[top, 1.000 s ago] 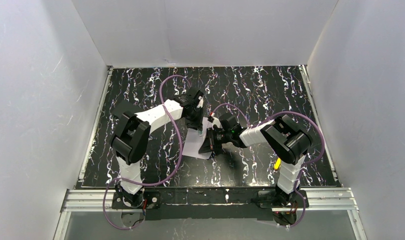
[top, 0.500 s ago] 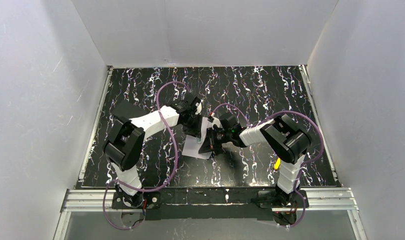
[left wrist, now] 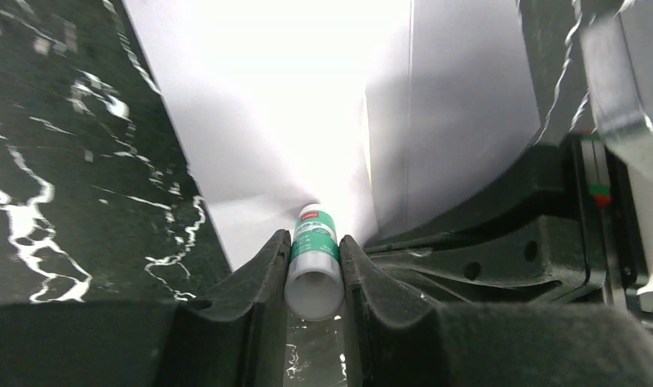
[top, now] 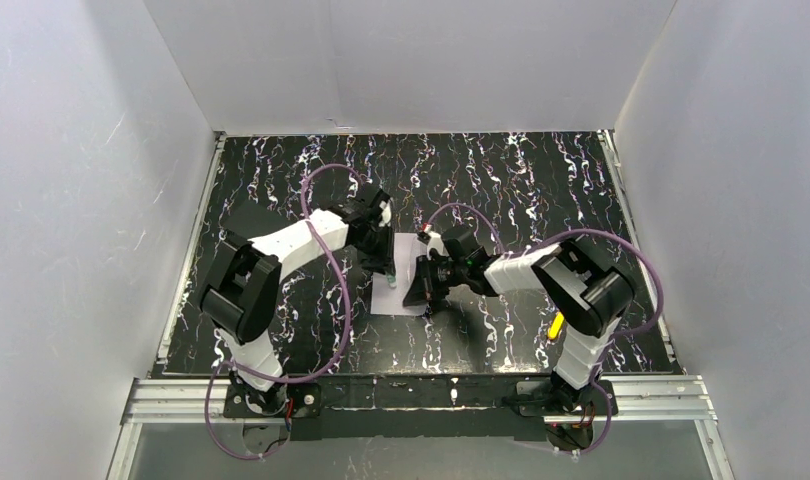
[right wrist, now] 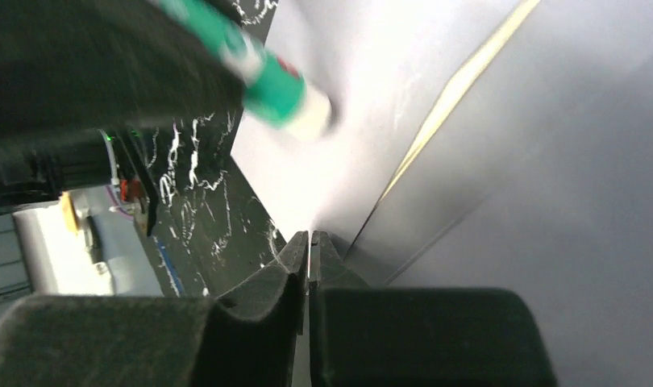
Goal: Place the letter into the envelope and seal it
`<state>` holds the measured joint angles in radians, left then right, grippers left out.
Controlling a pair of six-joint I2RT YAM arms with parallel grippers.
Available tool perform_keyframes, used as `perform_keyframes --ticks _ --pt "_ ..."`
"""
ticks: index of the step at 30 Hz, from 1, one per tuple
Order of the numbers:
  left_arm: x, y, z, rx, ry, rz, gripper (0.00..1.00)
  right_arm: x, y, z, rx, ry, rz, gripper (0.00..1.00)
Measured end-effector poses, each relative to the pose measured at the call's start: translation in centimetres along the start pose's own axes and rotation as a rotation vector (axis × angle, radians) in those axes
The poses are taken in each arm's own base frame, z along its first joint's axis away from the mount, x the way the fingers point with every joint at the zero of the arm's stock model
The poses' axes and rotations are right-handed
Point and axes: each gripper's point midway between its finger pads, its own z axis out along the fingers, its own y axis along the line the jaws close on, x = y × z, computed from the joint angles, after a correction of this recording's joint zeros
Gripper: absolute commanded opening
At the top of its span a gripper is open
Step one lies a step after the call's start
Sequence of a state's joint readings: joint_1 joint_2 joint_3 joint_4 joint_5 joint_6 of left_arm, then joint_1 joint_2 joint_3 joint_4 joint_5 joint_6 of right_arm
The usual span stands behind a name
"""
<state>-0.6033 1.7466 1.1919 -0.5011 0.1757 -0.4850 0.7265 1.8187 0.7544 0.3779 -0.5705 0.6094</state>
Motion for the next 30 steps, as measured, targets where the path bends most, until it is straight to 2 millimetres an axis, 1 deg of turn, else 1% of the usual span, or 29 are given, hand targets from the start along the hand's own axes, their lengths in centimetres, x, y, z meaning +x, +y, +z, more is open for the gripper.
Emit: perform_keyframes --ticks 3,5,7,8,11,13,15,16,18,20,22,24,26,30 --pt "-1.9 0.9 -0.9 0.025 -0.041 -0.069 0.00 0.1 -0.1 -1.1 0.033 -0.011 -0.005 0.18" --pt "-3.4 1.5 -2.0 0.049 -0.092 -0.112 0.00 0.0 0.0 -2.1 0.058 -0.023 0.003 0.20" --pt "-5.0 2.0 -3.7 0.081 -0.171 -0.140 0.00 -0.6 0.5 -3.1 0.081 -0.052 0.004 0.22" --pt "-5.6 2.2 -4.5 0.099 -0.206 -0.150 0.00 -1.3 0.7 -4.0 0.103 -0.080 0.003 0.23" --pt "-6.2 1.8 -6.2 0.174 -0.273 -0.161 0.00 -3.0 0.6 -6.3 0.191 -0.158 0.019 0.26" --pt "-6.4 1.1 -6.6 0.240 -0.284 -0.167 0.00 -4.5 -0.2 -7.9 0.269 -0.213 0.047 0.27" --pt "-6.6 0.4 -6.6 0.308 -0.275 -0.178 0.00 -6.0 -1.8 -9.9 0.369 -0.272 0.107 0.28" --pt "-6.6 0.0 -6.6 0.339 -0.264 -0.186 0.00 -6.4 -2.7 -10.6 0.406 -0.290 0.130 0.28" --pt "-7.0 -0.6 -6.5 0.408 -0.246 -0.207 0.00 -6.5 -4.9 -12.0 0.492 -0.311 0.189 0.29" --pt "-7.3 -0.8 -6.5 0.464 -0.238 -0.234 0.00 -5.9 -6.5 -13.0 0.558 -0.306 0.245 0.29" --pt "-7.3 -0.5 -6.6 0.513 -0.235 -0.277 0.00 -5.4 -7.3 -13.2 0.586 -0.292 0.270 0.28" --pt "-7.2 0.0 -6.5 0.539 -0.233 -0.314 0.00 -4.9 -7.6 -12.9 0.586 -0.269 0.280 0.28" --pt "-7.0 1.0 -6.3 0.539 -0.236 -0.359 0.00 -4.7 -7.5 -12.5 0.570 -0.251 0.285 0.28" --pt "-6.4 2.7 -6.0 0.504 -0.234 -0.438 0.00 -4.9 -7.0 -11.9 0.526 -0.240 0.279 0.28"
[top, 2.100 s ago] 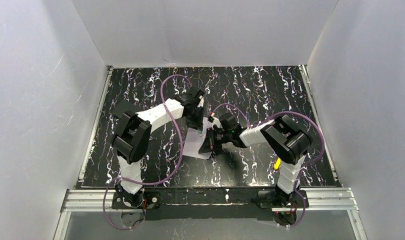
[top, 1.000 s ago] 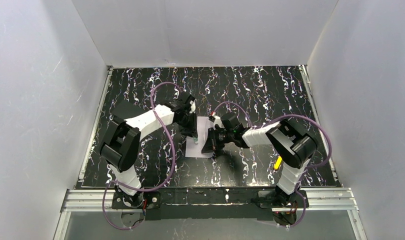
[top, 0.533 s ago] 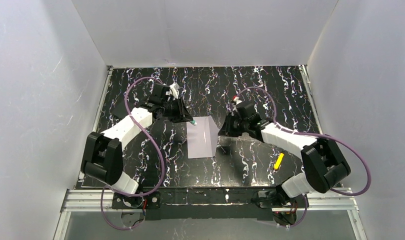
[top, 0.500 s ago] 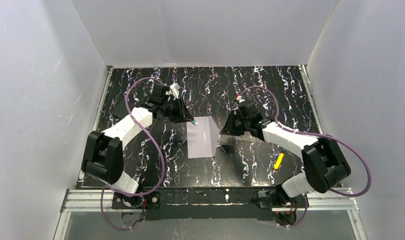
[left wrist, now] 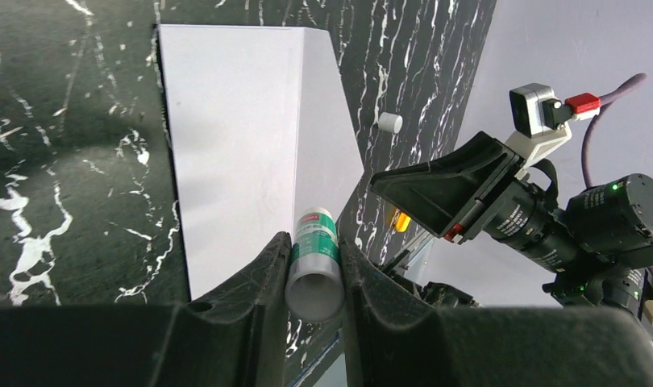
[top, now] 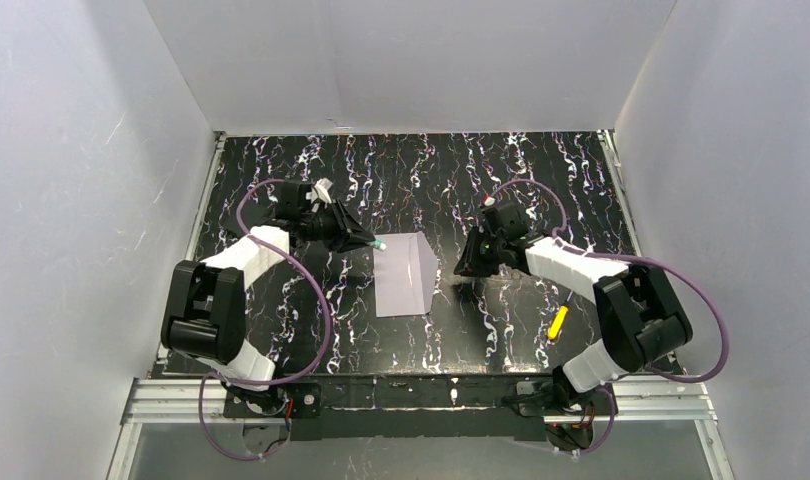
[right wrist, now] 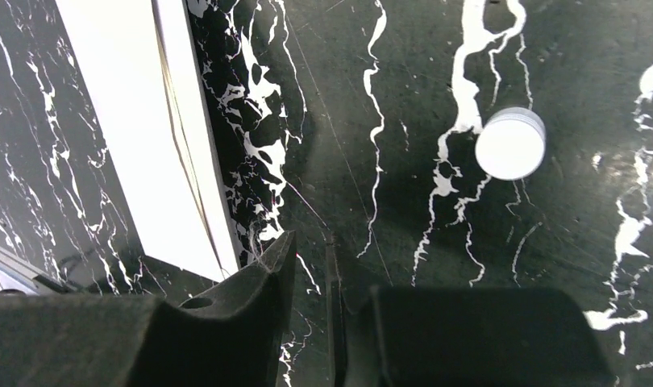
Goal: Place the letter into the envelope and seal it
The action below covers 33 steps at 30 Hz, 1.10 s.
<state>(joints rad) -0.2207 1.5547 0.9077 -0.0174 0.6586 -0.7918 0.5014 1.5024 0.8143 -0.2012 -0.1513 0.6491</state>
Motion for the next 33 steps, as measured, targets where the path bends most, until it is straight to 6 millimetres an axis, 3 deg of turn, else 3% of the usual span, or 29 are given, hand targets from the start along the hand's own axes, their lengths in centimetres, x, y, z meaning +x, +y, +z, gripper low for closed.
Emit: perform_keyframes --ticks 7,9,25,33 --pt "0.6 1.9 -1.1 -0.025 0.054 -0.079 0.00 1.0 0.0 2.1 -0.015 0.084 0.012 0.28" --pt "0.9 2.7 -1.5 -0.049 0.070 -0.097 0.04 1.5 -0.3 2.5 -0.011 0.104 0.017 0.28" --pt "4.3 6.8 -2.2 -0.107 0.267 -0.316 0.13 0.9 0.9 2.5 -0.059 0.085 0.006 0.28" --pt "5.4 9.2 -2.6 -0.167 0.290 -0.411 0.24 1.1 0.9 2.6 -0.062 0.080 0.008 0.28"
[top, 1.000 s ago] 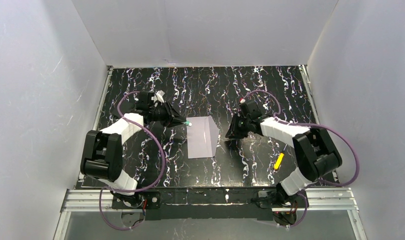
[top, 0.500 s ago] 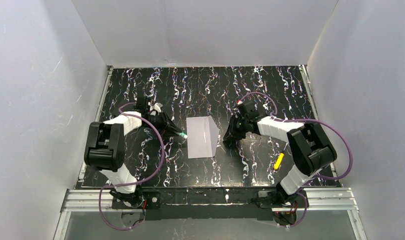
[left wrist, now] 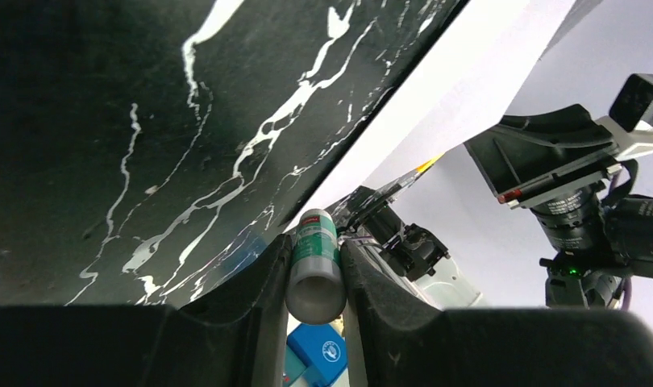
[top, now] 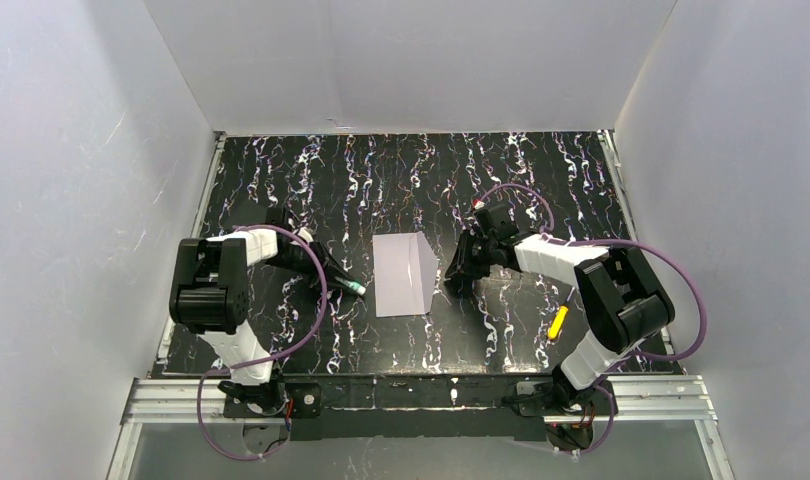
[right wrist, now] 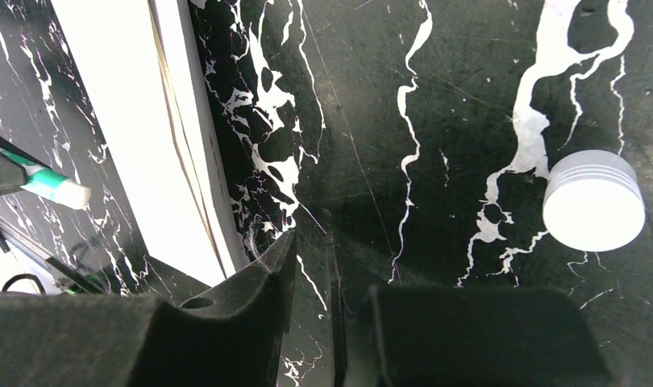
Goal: Place the letter into the envelope and seal it
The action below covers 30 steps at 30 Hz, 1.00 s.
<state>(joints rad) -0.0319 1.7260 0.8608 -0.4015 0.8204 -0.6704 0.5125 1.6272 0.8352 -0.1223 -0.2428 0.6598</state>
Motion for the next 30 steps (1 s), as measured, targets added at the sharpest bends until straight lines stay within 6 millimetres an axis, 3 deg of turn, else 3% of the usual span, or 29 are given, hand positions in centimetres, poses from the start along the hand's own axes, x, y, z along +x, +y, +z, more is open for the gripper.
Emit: perform_keyframes --ticks 3,9,22,27,30 --pt "0.2 0.6 0.1 -0.027 0.000 -0.019 0.25 -0.1 0.0 0.0 -0.001 -0.002 -0.001 0.28" --pt "0.0 1.3 0.2 -0.054 -0.014 -0.022 0.38 -0.1 0.1 0.1 -0.010 -0.014 0.013 0.28" --pt "-0.4 2.7 0.2 -0.129 -0.039 -0.028 0.42 0.2 0.3 0.1 -0.015 -0.015 0.027 0.28" --pt "-1.5 1.1 -0.2 -0.091 -0.085 0.024 0.42 0.3 0.3 0.1 -0.015 -0.015 0.023 0.28" --pt "-3.0 -1.5 -1.2 -0.045 -0.152 0.095 0.41 0.3 0.3 0.1 -0.014 -0.015 0.022 0.29"
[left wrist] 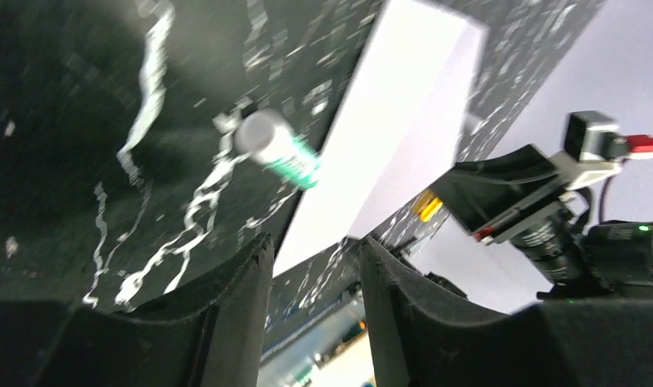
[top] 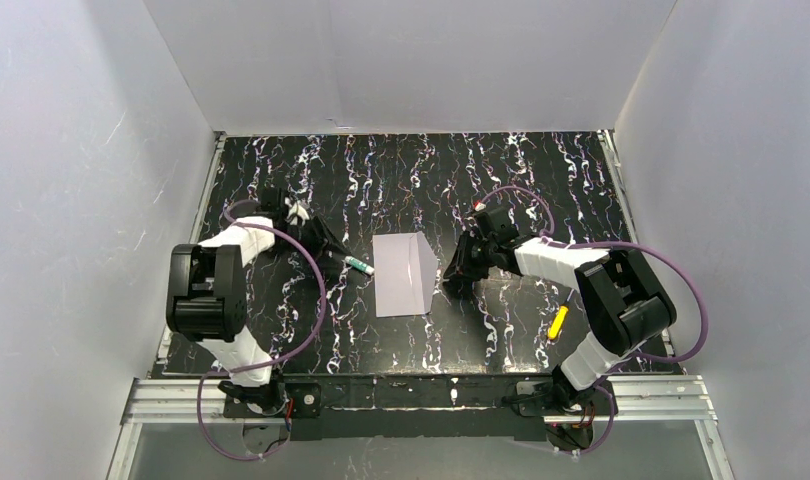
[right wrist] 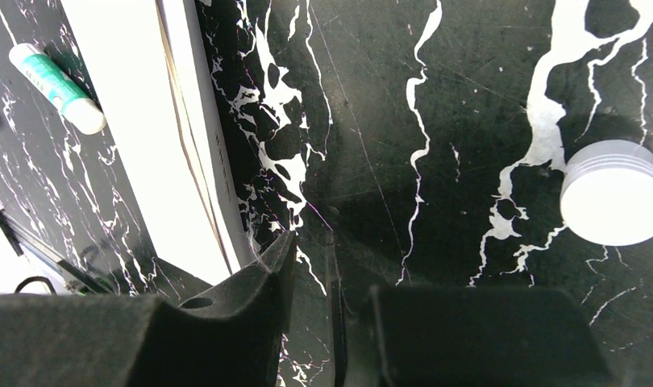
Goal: Place the letter into the envelope and seal it
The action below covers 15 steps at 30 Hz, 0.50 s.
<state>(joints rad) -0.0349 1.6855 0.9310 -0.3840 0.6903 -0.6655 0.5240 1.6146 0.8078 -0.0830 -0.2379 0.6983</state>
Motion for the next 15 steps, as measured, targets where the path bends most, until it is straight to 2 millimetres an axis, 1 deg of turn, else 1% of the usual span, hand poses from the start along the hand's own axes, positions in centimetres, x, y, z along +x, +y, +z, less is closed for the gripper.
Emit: perform_keyframes --ticks 3,4,6,8,11,13,15 --pt "-2.0 -3.3 -1.0 0.059 -0.082 0.108 0.38 0.0 0.0 0.0 0.000 0.001 -0.005 0.29" --pt "-2.1 -4.1 -1.1 0.070 -0.095 0.138 0.35 0.0 0.0 0.1 -0.001 0.000 -0.007 0.29" --pt "-1.8 -5.9 -0.8 0.088 -0.105 0.209 0.29 0.0 0.2 0.1 -0.011 0.000 -0.010 0.29" --pt "-0.5 -7.3 0.2 0.094 -0.083 0.269 0.20 -0.2 0.8 0.1 -0.035 -0.006 -0.018 0.29" --pt "1.4 -8.1 2.1 0.077 -0.046 0.320 0.13 -0.5 1.6 0.2 -0.069 -0.014 -0.032 0.29" --pt "1.7 -7.8 3.4 0.038 -0.048 0.341 0.10 -0.7 2.4 0.3 -0.091 -0.014 -0.042 0.29" --pt "0.8 -7.6 4.4 -0.003 -0.071 0.350 0.05 -1.0 2.9 0.5 -0.107 -0.017 -0.051 0.29"
